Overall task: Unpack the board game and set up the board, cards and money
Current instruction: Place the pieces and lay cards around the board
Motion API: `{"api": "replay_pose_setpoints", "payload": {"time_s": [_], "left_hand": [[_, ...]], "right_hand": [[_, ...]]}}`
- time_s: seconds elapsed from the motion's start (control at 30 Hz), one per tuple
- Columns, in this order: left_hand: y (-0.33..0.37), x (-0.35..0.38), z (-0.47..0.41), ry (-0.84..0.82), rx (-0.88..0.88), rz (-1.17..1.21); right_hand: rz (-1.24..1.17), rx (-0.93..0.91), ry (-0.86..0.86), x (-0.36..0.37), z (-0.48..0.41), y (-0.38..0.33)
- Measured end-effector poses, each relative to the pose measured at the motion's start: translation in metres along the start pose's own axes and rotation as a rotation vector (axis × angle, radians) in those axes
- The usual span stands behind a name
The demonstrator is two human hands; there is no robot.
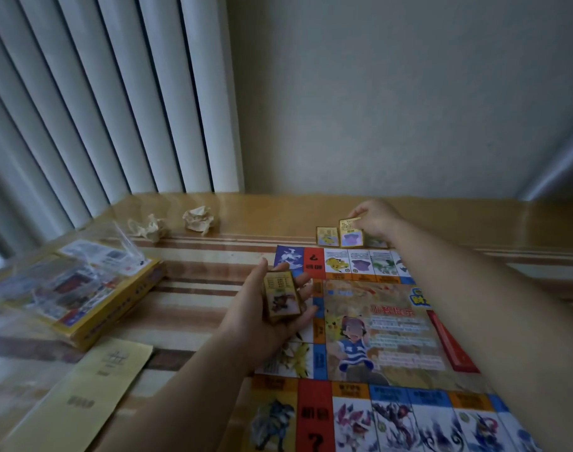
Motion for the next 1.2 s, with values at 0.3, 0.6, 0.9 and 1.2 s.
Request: {"api": "replay_pose_setpoints", "payload": {"time_s": [0.3,0.6,0.9,1.2], "left_hand": [[-0.001,0.002,0.000,-0.036,0.003,-0.027],[0.000,0.002,-0.002,-0.054,0.009,-0.047],[0.016,0.030,0.013,-0.100,0.129,-0.046],[-0.003,0.098,0.068,-0.346,0.063,-0.268]], "right_hand": [[0.150,-0.003,0.057,0.009,-0.002,0.004],[0.324,-0.098,0.184,-0.003,0.017,-0.013],[0.107,-0.373,-0.275,-0.037,0.121,-0.071],[-0.050,-0.334,-0.294,-0.094,0.201,-0.063]]}}
Point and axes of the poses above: each hand's wrist, its own z-axis away from the middle knuckle, its own x-axis out of the palm, y = z × x, the point moved 8 cm from there along -z, towards the middle knuckle, and after that the axes turned 4 degrees about -y, right-handed, at the moved point
